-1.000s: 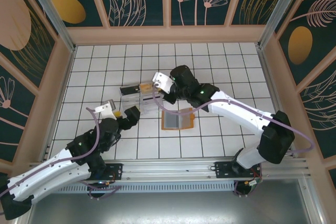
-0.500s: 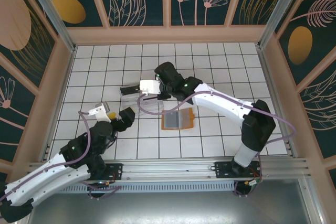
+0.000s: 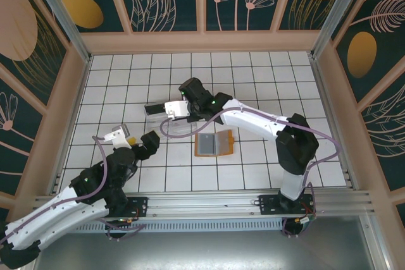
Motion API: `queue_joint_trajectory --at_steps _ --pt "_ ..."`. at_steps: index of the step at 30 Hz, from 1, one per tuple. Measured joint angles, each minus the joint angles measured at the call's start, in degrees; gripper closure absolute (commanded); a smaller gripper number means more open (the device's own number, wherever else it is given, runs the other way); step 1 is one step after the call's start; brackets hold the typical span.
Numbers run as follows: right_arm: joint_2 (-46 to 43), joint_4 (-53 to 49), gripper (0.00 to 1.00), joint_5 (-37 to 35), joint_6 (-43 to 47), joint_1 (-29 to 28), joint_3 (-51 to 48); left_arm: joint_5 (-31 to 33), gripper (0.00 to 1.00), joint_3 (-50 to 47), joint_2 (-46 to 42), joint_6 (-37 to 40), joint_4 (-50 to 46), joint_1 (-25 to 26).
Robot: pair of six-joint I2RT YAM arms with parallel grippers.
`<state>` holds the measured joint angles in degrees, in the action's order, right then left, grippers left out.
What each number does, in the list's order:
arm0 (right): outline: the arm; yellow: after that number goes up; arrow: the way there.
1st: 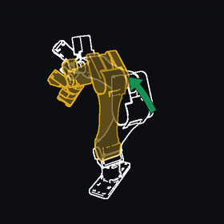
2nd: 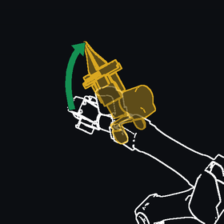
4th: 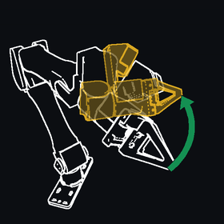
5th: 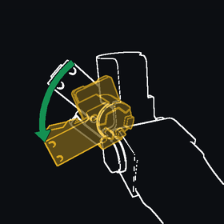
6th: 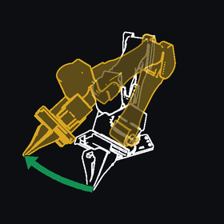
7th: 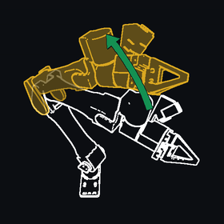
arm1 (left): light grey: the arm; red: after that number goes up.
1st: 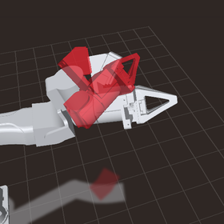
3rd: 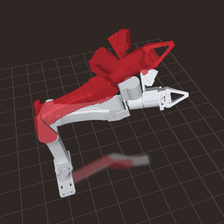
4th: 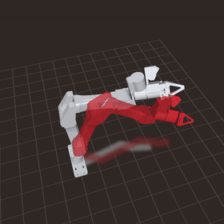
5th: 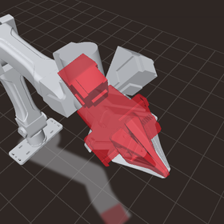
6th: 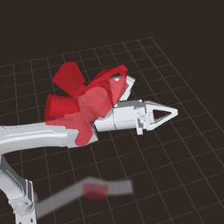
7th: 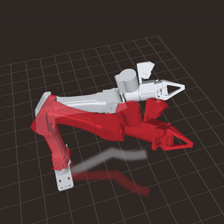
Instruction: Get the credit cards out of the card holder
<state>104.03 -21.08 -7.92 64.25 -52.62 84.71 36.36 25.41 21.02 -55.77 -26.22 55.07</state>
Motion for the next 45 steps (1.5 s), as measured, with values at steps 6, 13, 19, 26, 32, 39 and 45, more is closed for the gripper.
queue_joint_trajectory --at_steps 6,13,19,26,32,39,45 --pt "0.13 0.07 1.00 0.24 -0.02 -0.15 1.53 0.20 0.01 0.00 -0.13 0.00 -0.52 0.00" --pt "1.31 0.04 1.00 0.28 -0.02 -0.37 1.53 0.17 0.01 -0.02 -0.15 -0.02 -0.63 0.00" --pt "2.05 0.02 1.00 0.35 -0.07 -0.37 1.53 0.17 0.01 -0.02 -0.15 -0.07 -0.61 0.00" --pt "3.72 0.02 1.00 0.57 -0.76 -0.37 1.55 0.11 0.01 -1.11 -0.44 -0.61 -0.61 0.00" --pt "3.89 0.04 1.00 0.66 -1.64 -0.37 1.53 0.09 0.01 -1.53 -0.90 -1.07 -0.59 0.00" --pt "4.50 -0.04 1.00 0.72 -3.06 -0.37 2.82 -0.04 0.01 -1.70 -0.90 -1.14 -0.61 0.00" --pt "5.42 -0.61 1.00 1.79 -4.37 -0.37 5.62 -0.04 0.01 -1.99 -0.90 -1.33 -0.59 0.00"
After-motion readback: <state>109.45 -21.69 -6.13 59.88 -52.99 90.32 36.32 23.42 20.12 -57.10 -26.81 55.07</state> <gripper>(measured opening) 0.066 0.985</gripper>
